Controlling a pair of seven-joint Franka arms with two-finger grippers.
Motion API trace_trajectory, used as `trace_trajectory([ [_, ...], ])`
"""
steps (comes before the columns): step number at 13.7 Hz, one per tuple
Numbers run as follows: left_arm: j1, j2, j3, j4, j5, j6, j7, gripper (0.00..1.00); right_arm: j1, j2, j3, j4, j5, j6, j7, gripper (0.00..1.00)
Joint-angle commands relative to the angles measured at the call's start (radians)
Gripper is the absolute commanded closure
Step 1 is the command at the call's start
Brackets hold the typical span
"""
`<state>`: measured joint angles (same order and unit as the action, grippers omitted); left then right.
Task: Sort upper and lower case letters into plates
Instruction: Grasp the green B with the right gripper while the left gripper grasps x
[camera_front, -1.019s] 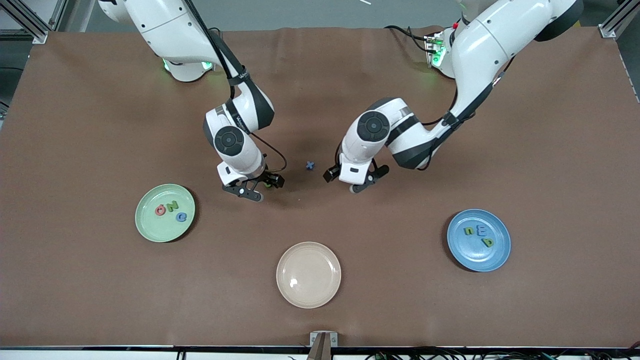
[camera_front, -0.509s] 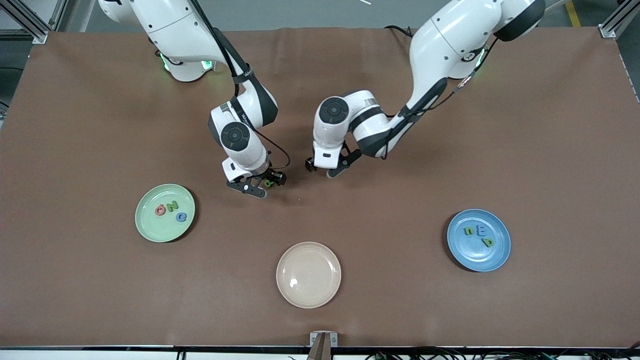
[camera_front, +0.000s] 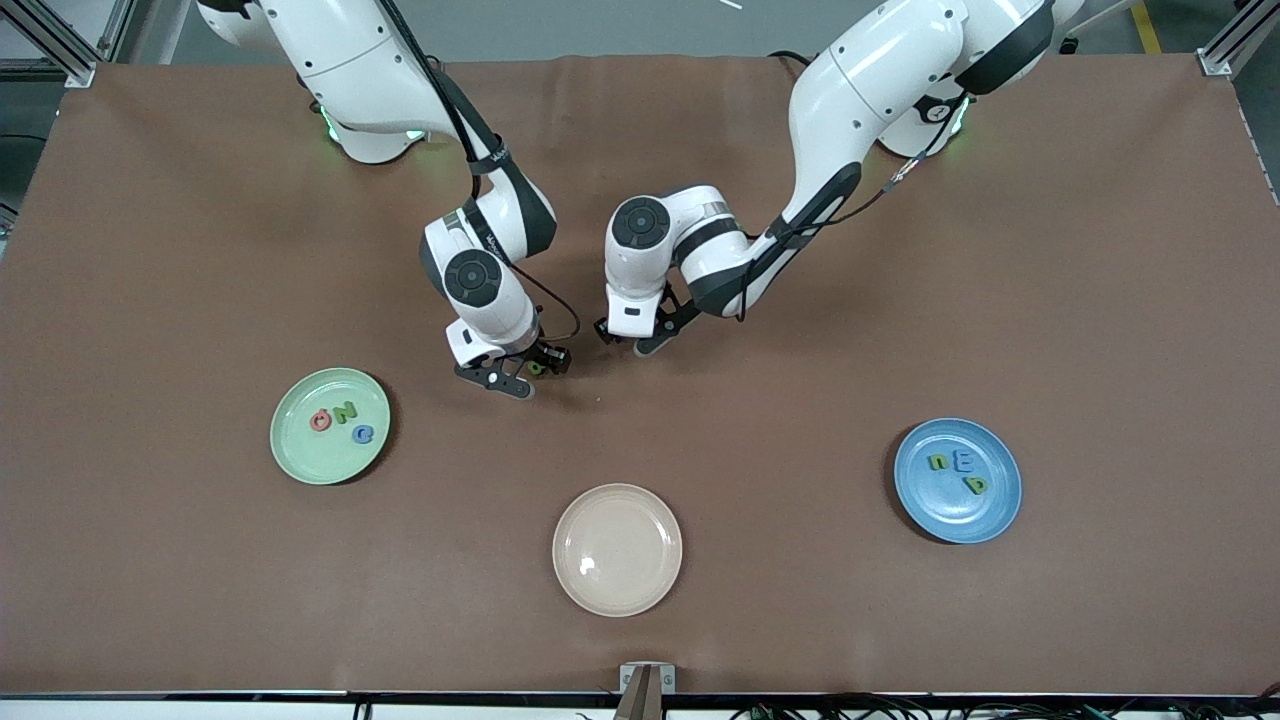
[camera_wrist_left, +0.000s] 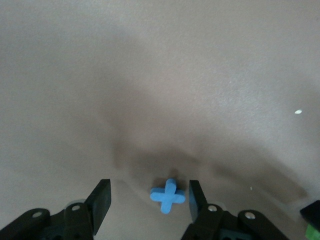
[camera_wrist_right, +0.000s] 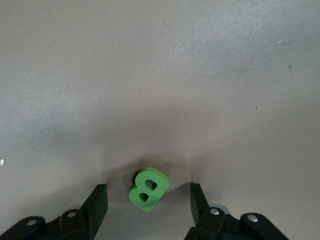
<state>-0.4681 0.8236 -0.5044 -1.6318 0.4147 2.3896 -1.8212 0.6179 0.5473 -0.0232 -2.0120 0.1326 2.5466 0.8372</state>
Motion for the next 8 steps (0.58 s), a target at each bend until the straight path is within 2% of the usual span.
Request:
trace_trajectory([
  [1,-0.026,0.009,0.015,0.033,0.015,-0.004,-0.013,0.32,0.017,-0.004,-0.011,-0.025,-0.01,0.021,0.02,0.45],
  [3,-0.033,0.009,0.015,0.033,0.015,-0.004,-0.015,0.33,0.017,-0.006,-0.011,-0.028,-0.01,0.021,0.02,0.59],
  [4,-0.038,0.009,0.015,0.033,0.015,-0.004,-0.015,0.33,0.017,-0.006,-0.012,-0.033,-0.01,0.021,0.02,0.7],
  [5,-0.04,0.011,0.015,0.033,0.015,-0.004,-0.015,0.34,0.016,-0.009,-0.012,-0.033,-0.01,0.02,0.02,0.87],
  [6,-0.046,0.023,0.023,0.044,0.016,-0.004,-0.013,0.35,0.013,-0.012,-0.012,-0.033,-0.01,0.015,0.02,0.98],
  [8,-0.09,0.029,0.067,0.056,0.015,-0.004,-0.013,0.38,0.011,-0.02,-0.03,-0.03,-0.01,0.008,0.014,1.0],
])
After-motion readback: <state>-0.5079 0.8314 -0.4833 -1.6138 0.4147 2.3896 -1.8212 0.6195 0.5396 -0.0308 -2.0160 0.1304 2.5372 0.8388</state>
